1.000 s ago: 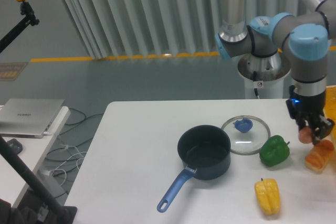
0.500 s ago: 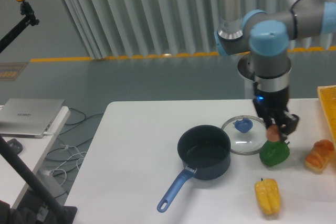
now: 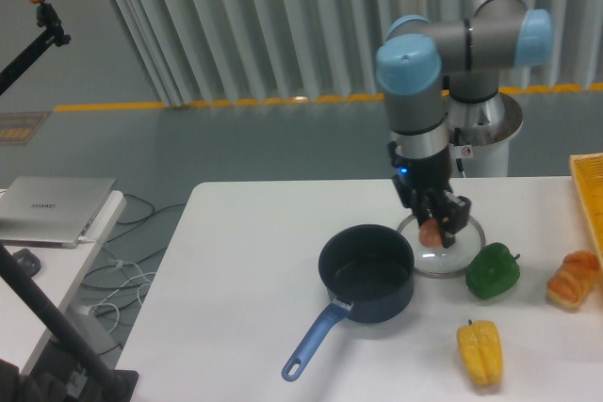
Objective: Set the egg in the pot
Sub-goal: 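Carry the held egg over the glass lid toward the blue saucepan, then lower the egg into the saucepan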
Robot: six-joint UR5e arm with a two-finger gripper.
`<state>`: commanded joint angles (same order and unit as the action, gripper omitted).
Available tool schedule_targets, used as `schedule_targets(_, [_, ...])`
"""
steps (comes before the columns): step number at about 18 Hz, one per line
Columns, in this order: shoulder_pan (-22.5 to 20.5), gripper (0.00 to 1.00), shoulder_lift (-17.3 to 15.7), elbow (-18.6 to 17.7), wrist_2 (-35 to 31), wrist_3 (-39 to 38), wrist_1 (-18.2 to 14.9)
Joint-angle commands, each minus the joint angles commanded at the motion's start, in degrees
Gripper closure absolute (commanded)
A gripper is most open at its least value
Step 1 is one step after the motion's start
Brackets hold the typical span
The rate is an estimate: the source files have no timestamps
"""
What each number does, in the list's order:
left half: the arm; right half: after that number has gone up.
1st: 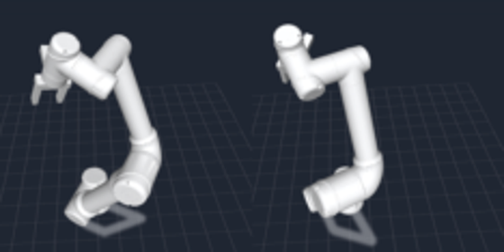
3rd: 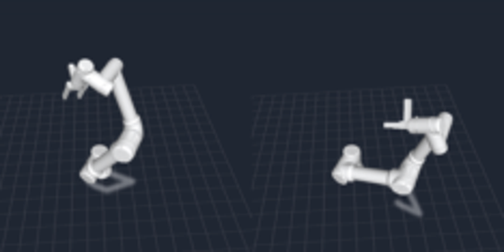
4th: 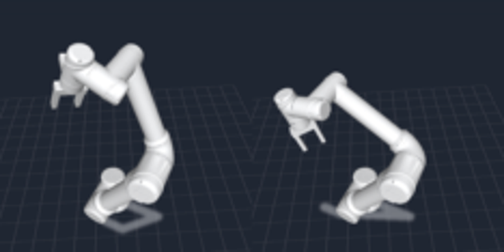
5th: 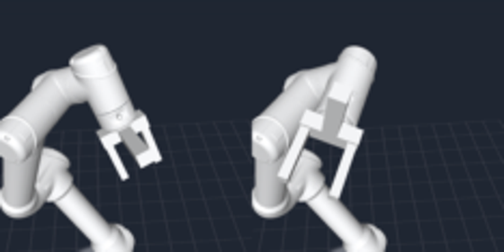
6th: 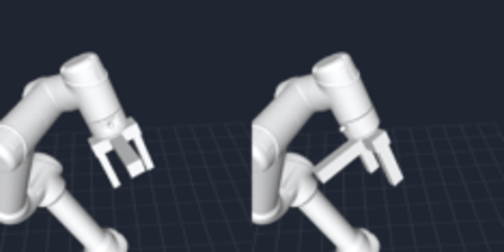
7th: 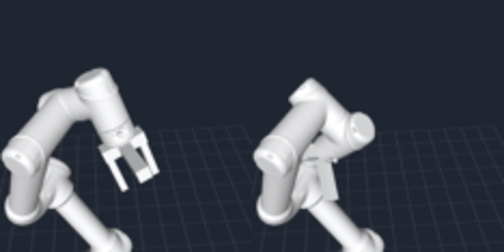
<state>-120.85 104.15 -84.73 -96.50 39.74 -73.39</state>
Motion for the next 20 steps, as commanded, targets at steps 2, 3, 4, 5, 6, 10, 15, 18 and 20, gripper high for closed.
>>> schedule_targets(2, [1.0,0.91,0.4,0.1,-0.2,-1.9,0.1])
schedule_targets(3, [1.3,0.92,0.6,0.1,-0.5,-2.4,0.2])
schedule_targets(4, [2.1,0.92,1.0,0.1,-1.1,-3.1,0.6])
schedule_targets(5, [2.9,0.92,1.4,0.1,-2.1,-4.1,0.9])
schedule_targets(6, [3.9,0.92,1.8,0.0,-3.0,-5.5,0.9])
schedule_targets(10, [6.8,0.94,3.0,-0.3,-4.7,-10.6,1.2])
schedule_targets(15, [9.9,0.94,4.0,-1.3,-7.0,-11.8,1.2])
schedule_targets(18, [10.9,0.94,4.5,-2.1,-7.3,-12.8,1.2])
schedule_targets(20, [11.5,0.94,4.6,-2.6,-7.6,-12.9,1.3])
